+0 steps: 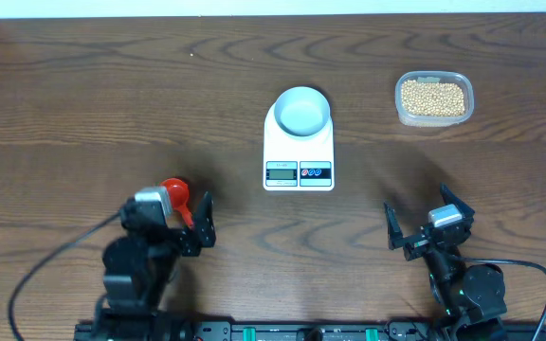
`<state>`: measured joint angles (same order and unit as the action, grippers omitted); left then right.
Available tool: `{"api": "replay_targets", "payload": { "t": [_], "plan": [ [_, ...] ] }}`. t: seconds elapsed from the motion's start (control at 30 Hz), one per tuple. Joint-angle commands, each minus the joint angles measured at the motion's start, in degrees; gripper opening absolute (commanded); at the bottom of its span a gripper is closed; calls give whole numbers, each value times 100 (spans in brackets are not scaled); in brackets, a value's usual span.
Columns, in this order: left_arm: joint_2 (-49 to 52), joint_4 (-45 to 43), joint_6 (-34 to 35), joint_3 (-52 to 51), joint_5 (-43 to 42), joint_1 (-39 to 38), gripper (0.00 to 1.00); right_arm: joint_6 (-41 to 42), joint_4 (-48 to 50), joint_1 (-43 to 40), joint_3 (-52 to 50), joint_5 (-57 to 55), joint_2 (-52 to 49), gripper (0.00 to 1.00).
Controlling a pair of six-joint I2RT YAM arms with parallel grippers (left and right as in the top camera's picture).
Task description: Scoop item into bowl and weigh 50g on scale
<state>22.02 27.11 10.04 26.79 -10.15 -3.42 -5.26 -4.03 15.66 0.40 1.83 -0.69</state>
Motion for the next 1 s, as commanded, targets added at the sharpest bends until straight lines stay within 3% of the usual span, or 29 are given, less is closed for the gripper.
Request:
{"api": "replay_targets", "payload": {
  "t": [0.0,0.27,0.97],
  "plan": [
    [885,520,-96,957,258,31,98,-59,-28,-20,-9,-17,42,99],
    [2793,2267,-96,2909,476,28,98,-59,-28,-20,-9,-17,42,99],
    [4159,2197,125,2988,540,31,98,-59,-28,-20,-9,-20,42,99]
  ]
}}
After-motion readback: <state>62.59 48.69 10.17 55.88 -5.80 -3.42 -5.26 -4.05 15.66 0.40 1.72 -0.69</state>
